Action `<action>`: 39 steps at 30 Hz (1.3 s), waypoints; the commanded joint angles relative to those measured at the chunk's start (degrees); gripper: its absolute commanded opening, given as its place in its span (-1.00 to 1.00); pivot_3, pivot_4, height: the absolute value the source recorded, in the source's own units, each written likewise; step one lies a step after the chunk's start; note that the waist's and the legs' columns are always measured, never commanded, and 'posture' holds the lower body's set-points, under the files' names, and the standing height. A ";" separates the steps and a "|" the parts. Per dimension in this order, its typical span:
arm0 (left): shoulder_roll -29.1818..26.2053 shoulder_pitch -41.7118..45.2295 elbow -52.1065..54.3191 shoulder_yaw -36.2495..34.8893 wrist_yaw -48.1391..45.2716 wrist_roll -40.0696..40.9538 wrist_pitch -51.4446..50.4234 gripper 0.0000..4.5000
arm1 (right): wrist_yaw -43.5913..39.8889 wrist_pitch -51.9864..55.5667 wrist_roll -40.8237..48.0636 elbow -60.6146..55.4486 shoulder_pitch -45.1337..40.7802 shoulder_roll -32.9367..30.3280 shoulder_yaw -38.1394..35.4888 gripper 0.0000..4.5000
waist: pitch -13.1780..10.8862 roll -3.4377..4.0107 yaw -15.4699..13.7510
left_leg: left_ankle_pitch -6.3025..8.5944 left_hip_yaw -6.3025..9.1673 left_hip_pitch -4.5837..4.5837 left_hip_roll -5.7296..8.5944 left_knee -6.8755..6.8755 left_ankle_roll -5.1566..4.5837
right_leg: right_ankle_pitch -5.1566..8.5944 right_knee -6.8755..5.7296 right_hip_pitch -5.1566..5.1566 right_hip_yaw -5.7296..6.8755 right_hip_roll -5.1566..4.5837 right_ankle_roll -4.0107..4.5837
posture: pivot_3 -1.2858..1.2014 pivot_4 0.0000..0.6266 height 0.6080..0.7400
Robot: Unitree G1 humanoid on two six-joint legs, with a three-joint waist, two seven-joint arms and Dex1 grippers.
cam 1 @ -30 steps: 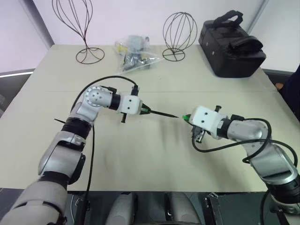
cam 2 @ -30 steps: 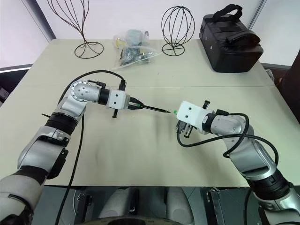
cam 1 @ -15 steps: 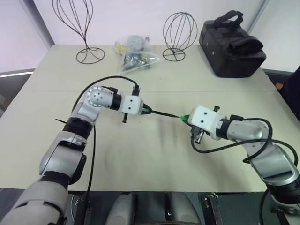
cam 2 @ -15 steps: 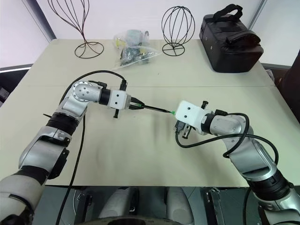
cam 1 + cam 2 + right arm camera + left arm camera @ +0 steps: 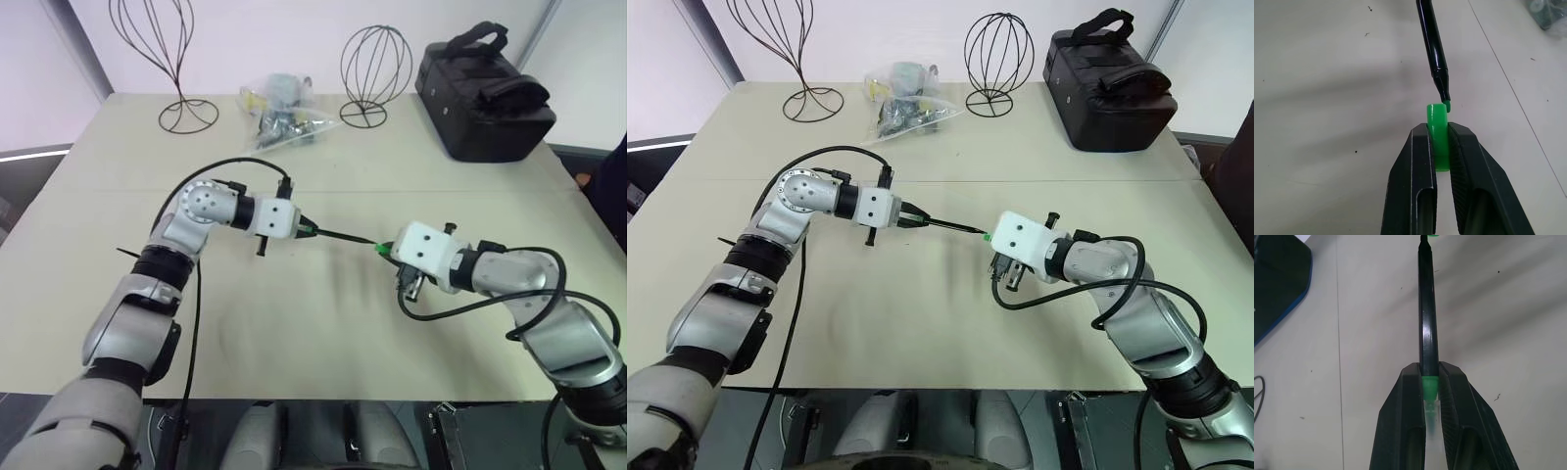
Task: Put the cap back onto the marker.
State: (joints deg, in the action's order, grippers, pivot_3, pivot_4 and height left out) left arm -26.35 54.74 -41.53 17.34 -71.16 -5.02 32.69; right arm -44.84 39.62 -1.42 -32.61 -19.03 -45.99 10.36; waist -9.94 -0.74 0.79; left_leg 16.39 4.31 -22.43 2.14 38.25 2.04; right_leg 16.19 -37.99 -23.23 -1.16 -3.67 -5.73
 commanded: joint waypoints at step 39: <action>-0.23 0.18 4.75 -0.37 -1.02 1.22 -2.30 -1.00 | 0.11 -1.08 0.57 -0.96 -0.98 -0.66 -1.18 -0.98 | 0.00 0.00 -0.01 | 0.00 0.00 0.00 -0.01 0.00 0.00 | 0.00 0.00 0.00 0.00 0.00 0.00 | 0.03 -0.52 1.00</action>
State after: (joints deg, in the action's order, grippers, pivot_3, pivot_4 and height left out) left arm -26.73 54.62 -38.71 17.34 -72.26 -4.97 30.35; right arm -45.17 38.66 -0.96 -32.27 -18.82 -46.94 9.77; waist -9.95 -0.74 0.78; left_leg 16.39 4.31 -22.44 2.13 38.25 2.04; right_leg 16.19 -37.99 -23.23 -1.16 -3.68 -5.73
